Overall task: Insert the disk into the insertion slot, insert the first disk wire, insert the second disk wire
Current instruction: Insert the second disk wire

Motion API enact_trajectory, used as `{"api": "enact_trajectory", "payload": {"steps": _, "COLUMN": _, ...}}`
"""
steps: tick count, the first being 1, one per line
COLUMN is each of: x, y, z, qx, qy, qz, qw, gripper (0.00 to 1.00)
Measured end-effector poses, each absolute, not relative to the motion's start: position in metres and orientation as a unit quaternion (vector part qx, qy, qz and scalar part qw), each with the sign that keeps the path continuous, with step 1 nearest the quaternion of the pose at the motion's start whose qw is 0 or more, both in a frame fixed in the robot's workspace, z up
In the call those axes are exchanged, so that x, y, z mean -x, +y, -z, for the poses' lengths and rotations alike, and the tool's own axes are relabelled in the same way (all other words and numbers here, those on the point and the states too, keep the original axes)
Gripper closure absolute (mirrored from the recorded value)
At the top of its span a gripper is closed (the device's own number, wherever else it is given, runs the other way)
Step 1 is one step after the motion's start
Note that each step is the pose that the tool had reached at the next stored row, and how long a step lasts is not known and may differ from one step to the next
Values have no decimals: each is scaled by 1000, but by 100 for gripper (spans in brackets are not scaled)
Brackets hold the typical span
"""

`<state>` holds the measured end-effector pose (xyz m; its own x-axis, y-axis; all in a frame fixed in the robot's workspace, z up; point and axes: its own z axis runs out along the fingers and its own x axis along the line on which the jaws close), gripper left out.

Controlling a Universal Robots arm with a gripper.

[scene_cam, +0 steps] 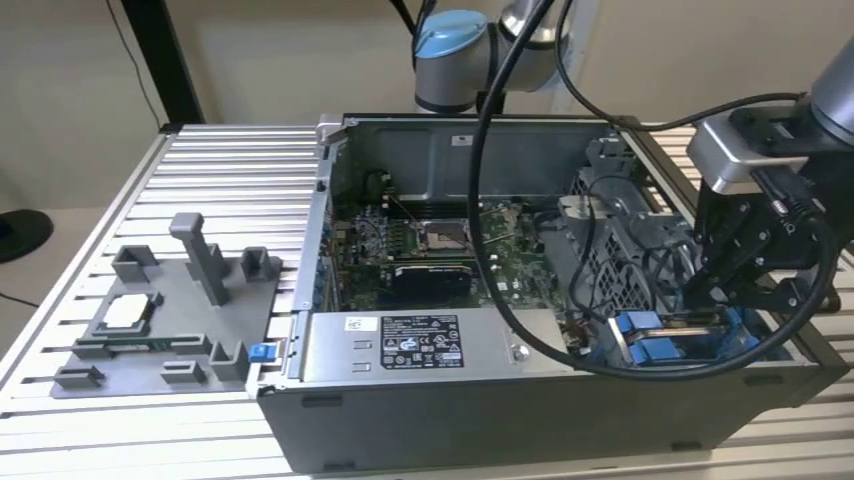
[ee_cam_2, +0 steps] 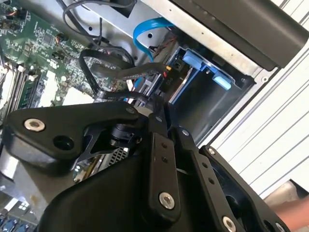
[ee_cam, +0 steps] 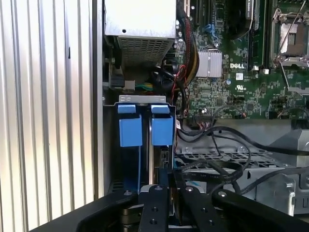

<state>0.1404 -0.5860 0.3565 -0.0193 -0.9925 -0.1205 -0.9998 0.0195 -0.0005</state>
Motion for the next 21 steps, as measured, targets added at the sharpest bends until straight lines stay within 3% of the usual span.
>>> {"api": "enact_trajectory", "payload": {"steps": 21, "x": -140, "y": -586, "z": -346, "qx": 699, "qy": 712, "qz": -40, "qw": 46, "gripper": 100}}
